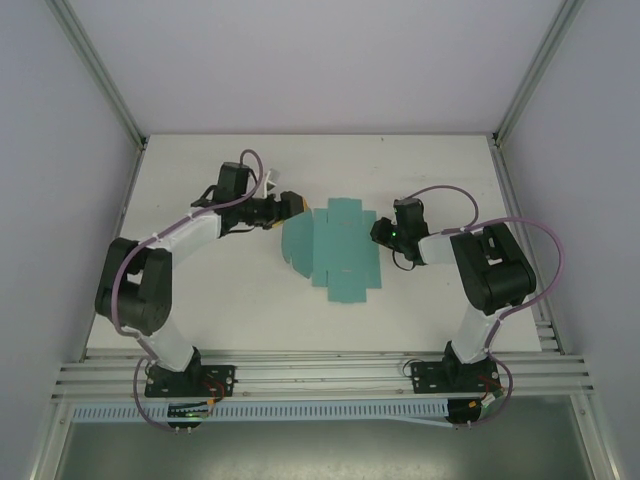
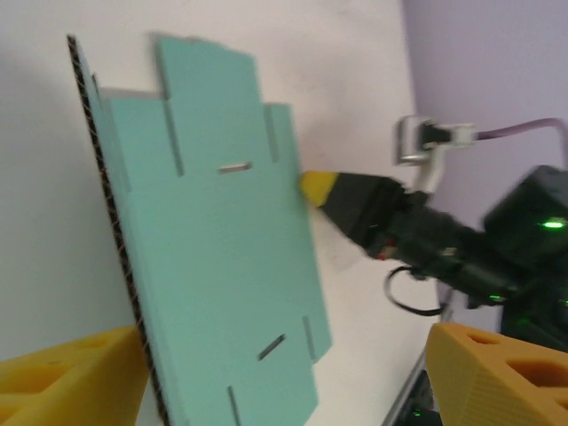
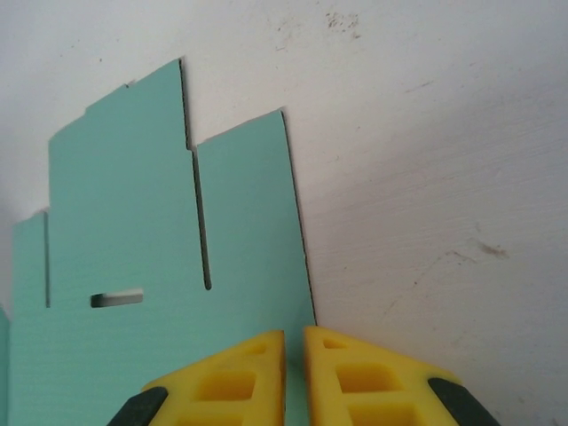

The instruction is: Assemble paper box

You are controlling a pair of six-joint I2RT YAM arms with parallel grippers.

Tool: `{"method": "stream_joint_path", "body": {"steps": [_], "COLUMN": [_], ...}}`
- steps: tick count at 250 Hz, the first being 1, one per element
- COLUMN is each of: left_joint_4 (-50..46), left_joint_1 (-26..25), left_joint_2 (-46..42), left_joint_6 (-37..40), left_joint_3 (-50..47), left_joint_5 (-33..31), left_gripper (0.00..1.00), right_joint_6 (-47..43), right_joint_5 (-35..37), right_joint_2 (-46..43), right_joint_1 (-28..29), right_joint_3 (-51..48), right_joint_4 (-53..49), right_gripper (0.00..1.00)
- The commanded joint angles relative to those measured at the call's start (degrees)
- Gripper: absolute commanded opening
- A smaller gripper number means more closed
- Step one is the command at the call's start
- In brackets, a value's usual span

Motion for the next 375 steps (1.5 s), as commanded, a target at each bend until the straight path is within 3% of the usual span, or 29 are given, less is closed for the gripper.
{"method": "stream_joint_path", "body": {"steps": [1,82,149,194,228,261,296,322,375], "left_joint_4": [-6.98,-10.25,-6.63,-3.49,0.80,6.64,16.55,22.77,30.37], "left_joint_1": [-0.35,-0.35,-0.35,-0.26,-0.10,1.09,3.56,4.86,5.67], "left_joint_2": [2.95,3.17,1.41,-3.89,-9.29,-14.72,-19.23,-21.10,-24.08], "left_joint_6": [2.79,5.93,7.33,9.24,9.48,8.51,3.75,0.16,-4.89], "left_joint_3": [0.83,2.27,3.14,2.87,1.79,-0.32,-3.79,-5.88,-8.41], "left_joint_5": [-2.51,-7.53,-5.60,-6.44,-6.39,-1.74,5.78,10.40,15.61], "left_gripper": [0.79,0.54,0.00,0.00,0.00,0.00,0.00,0.00,0.00], "right_joint_6": [1.88,1.33,-0.73,-4.19,-7.50,-11.48,-10.13,-9.20,-7.22], "right_joint_5": [-5.18,-3.81,-1.91,2.83,4.72,2.62,-11.90,-25.79,-38.38], "right_joint_2": [6.73,6.83,2.06,-6.05,-14.23,-23.64,-33.16,-36.19,-34.53], "right_joint_1": [1.65,1.63,1.65,1.56,1.26,-0.17,-8.18,-13.37,-14.22], "right_joint_3": [-2.94,-1.61,1.29,4.46,5.95,5.75,2.14,0.15,1.35], "right_joint_4": [-8.95,-11.75,-16.02,-22.53,-26.42,-26.56,-19.86,-13.56,-6.24], "right_gripper": [0.14,0.14,0.21,0.30,0.49,0.71,0.86,0.87,0.86]}}
